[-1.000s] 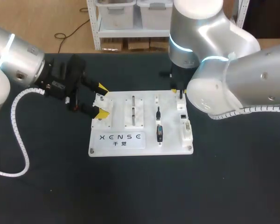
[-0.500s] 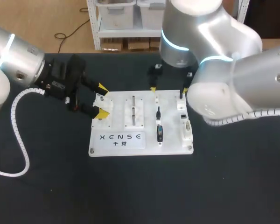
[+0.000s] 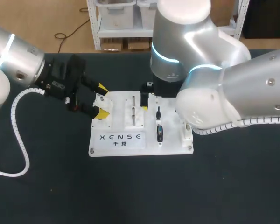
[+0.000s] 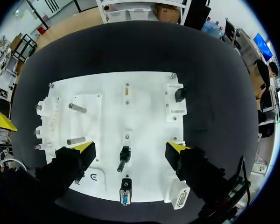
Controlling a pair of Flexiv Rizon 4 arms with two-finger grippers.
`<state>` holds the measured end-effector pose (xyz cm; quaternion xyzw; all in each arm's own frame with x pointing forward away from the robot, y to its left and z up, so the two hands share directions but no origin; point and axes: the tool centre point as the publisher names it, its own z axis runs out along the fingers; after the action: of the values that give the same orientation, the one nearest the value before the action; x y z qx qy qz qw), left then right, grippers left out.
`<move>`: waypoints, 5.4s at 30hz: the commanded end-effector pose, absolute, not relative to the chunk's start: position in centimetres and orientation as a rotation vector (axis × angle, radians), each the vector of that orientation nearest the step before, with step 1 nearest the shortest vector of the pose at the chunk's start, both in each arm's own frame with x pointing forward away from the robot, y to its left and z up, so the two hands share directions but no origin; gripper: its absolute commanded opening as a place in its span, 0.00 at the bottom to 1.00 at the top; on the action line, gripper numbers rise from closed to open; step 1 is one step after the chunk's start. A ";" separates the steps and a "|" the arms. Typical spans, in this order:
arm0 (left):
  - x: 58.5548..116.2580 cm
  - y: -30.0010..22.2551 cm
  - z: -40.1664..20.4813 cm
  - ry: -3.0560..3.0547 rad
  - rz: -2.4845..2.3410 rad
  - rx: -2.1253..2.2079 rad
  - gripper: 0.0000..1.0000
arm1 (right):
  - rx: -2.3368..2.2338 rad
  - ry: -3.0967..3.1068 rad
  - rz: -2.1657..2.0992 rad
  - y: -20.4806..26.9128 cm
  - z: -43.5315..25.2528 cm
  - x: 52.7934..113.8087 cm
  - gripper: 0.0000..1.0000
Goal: Insert the USB connector, Ethernet cable, and multi-pin plug into their matching sockets one by one.
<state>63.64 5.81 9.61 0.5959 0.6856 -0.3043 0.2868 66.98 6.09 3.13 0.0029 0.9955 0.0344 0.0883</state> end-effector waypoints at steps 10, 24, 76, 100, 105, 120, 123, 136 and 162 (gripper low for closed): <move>63.8 5.8 9.5 1.830 -0.816 1.595 1.00 | -0.020 2.993 0.082 6.9 1.9 66.9 0.29; 63.8 5.8 9.5 1.830 -0.816 1.595 1.00 | -0.073 2.959 0.115 6.2 3.4 66.3 0.00; 63.8 5.8 9.5 1.830 -0.816 1.595 1.00 | 0.086 2.908 -0.011 -0.8 2.6 66.7 0.00; 63.8 5.8 9.5 1.830 -0.816 1.595 1.00 | 0.097 2.914 -0.032 -1.1 1.8 66.9 0.00; 63.8 5.8 9.5 1.830 -0.816 1.595 1.00 | 0.137 2.917 -0.062 -1.3 0.9 67.4 0.00; 63.8 5.8 9.5 1.830 -0.816 1.595 1.00 | 0.122 2.886 -0.067 -0.9 1.8 67.4 0.53; 63.8 5.8 9.5 1.830 -0.816 1.595 1.00 | 0.098 2.842 -0.069 -0.7 3.3 67.4 1.00; 63.8 5.8 9.5 1.830 -0.816 1.595 1.00 | -0.021 2.808 0.006 3.6 6.5 64.3 1.00; 63.8 5.8 9.5 1.830 -0.816 1.595 1.00 | -0.032 2.967 0.071 6.5 2.5 60.2 1.00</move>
<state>63.64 5.81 9.61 0.5959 0.6856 -0.3043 0.2867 60.09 6.37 2.56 -0.0112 0.9959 0.0240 0.0867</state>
